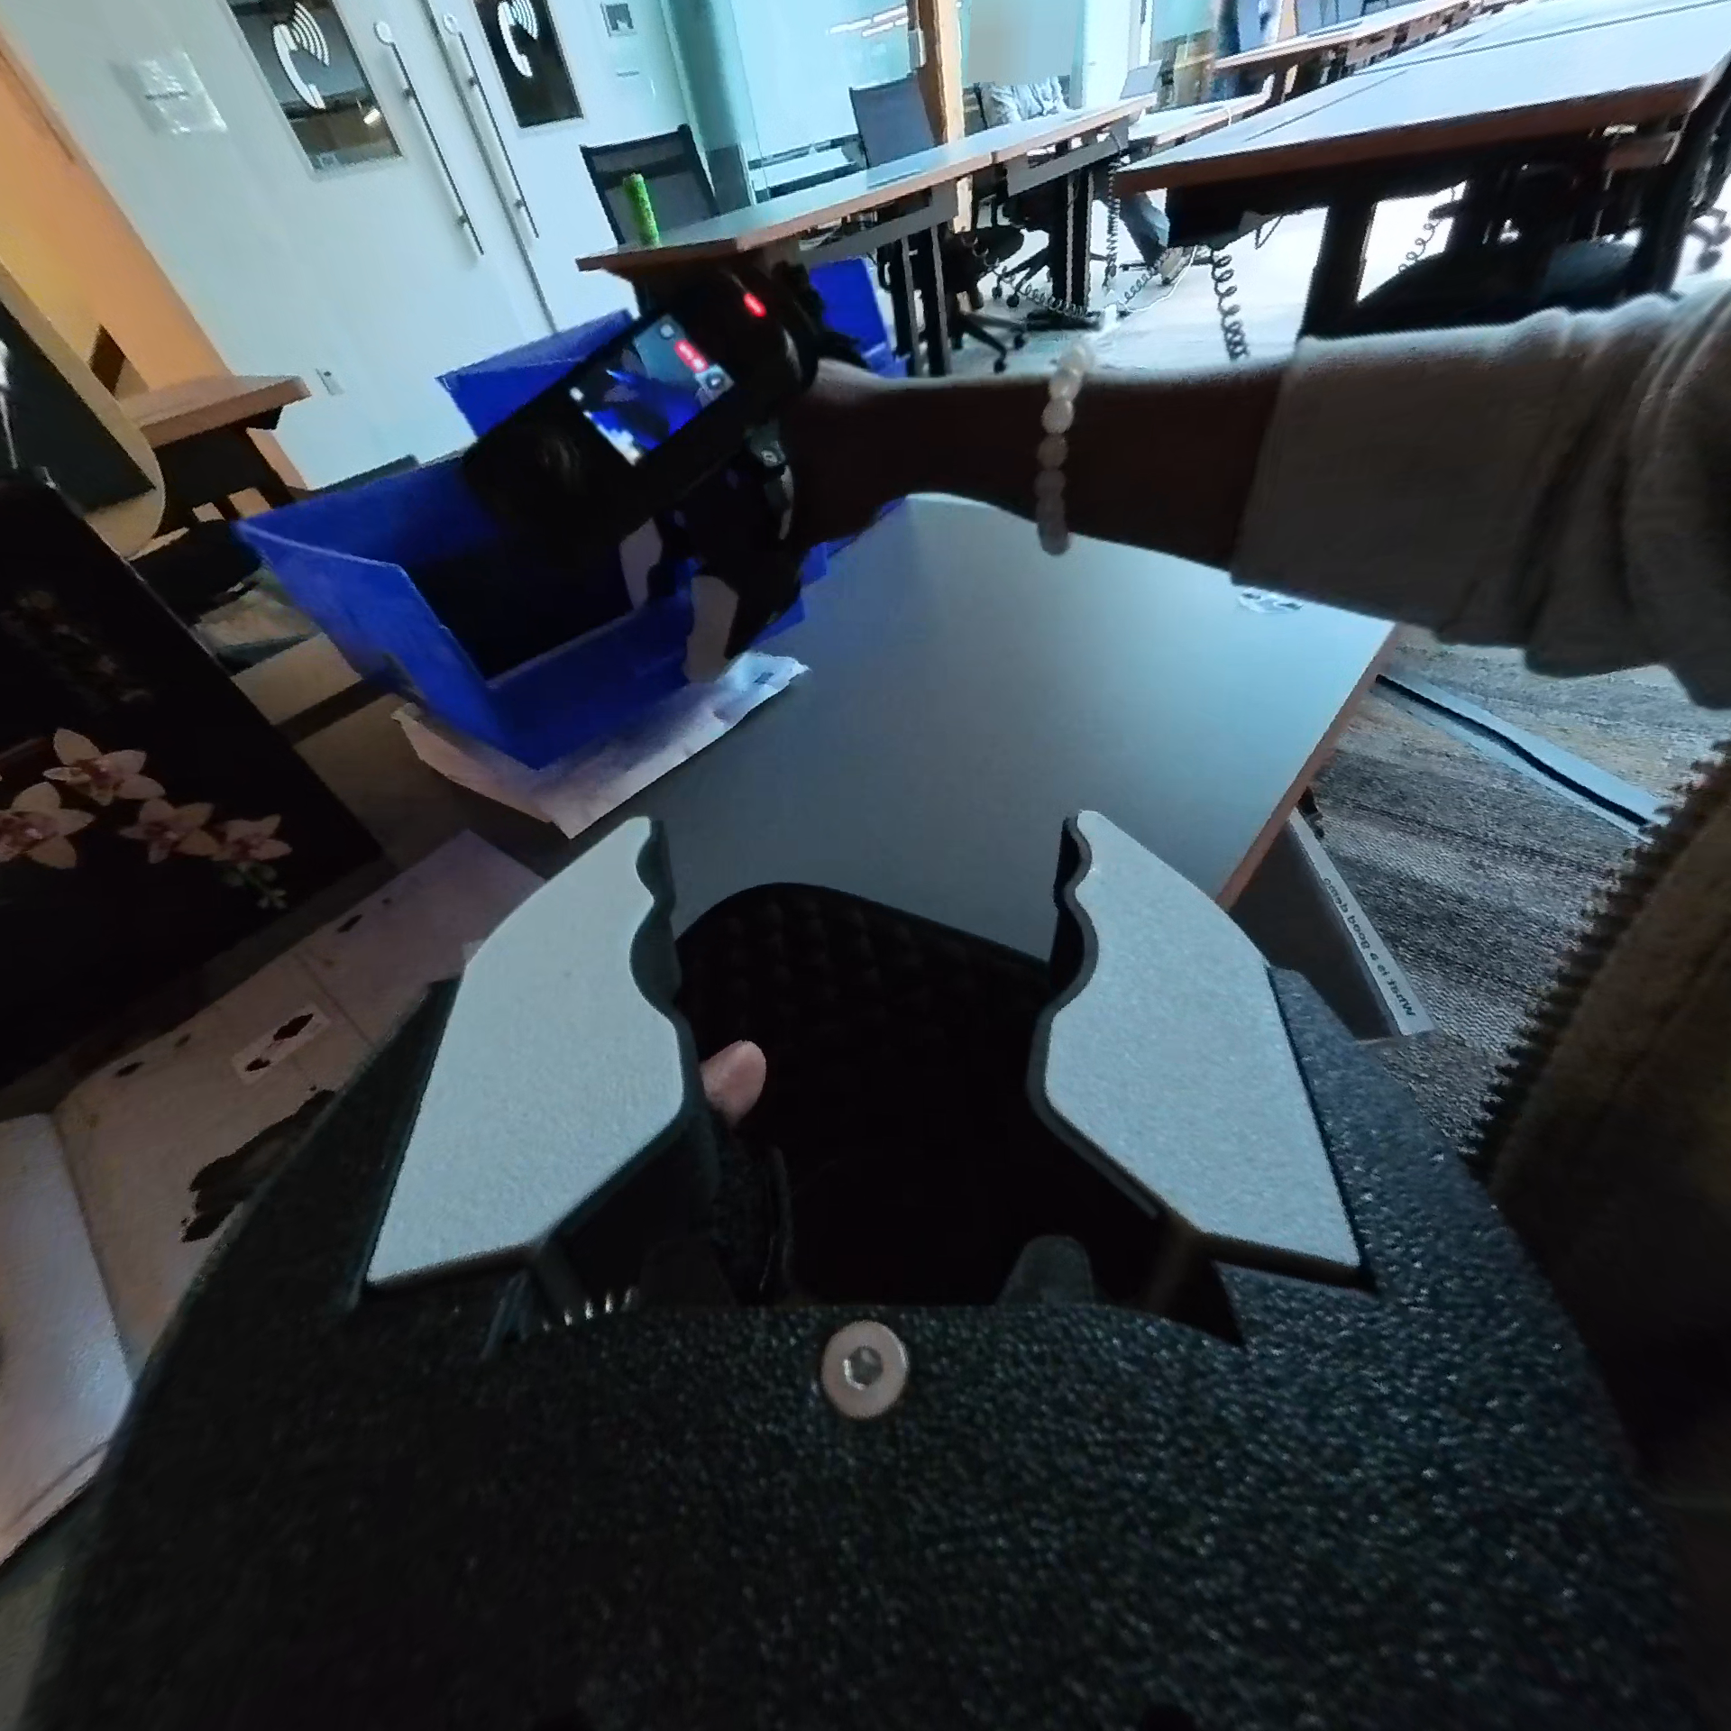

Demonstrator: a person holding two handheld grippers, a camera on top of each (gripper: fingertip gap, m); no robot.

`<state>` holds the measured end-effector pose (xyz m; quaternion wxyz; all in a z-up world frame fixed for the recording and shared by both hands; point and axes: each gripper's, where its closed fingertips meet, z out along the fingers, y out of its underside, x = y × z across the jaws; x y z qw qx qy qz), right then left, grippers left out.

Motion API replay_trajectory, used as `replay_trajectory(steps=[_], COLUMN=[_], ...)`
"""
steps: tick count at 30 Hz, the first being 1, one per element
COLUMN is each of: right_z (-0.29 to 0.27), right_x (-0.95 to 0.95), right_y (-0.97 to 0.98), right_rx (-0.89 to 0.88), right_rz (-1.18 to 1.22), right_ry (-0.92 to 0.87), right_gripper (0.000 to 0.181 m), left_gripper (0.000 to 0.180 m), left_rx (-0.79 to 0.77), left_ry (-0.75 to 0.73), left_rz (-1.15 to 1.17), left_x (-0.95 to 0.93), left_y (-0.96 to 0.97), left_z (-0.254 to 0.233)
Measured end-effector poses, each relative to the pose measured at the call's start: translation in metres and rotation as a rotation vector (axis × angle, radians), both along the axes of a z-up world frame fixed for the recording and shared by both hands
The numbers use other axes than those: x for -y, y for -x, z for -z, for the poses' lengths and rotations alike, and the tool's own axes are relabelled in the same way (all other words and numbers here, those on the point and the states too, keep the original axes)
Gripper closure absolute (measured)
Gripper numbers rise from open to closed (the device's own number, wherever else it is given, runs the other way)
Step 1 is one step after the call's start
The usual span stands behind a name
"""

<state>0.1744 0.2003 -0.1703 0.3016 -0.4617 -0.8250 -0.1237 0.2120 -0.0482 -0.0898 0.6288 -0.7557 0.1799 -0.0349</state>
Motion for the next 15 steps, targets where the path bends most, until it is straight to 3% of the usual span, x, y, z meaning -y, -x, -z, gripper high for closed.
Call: replay_trajectory(steps=[5,15], right_z=[0.023,0.038], right_x=[-0.018,-0.008], right_y=[0.01,0.005], right_rx=[0.059,0.055], right_rz=[-0.044,-0.148], right_ry=[-0.04,0.083], right_gripper=[0.153,0.154], left_gripper=[0.102,0.102], left_rx=[-0.007,-0.015], left_ry=[0.021,0.043], left_rz=[0.017,0.02], left_x=[-0.002,0.001], left_y=[-0.003,-0.005], left_z=[0.005,0.012])
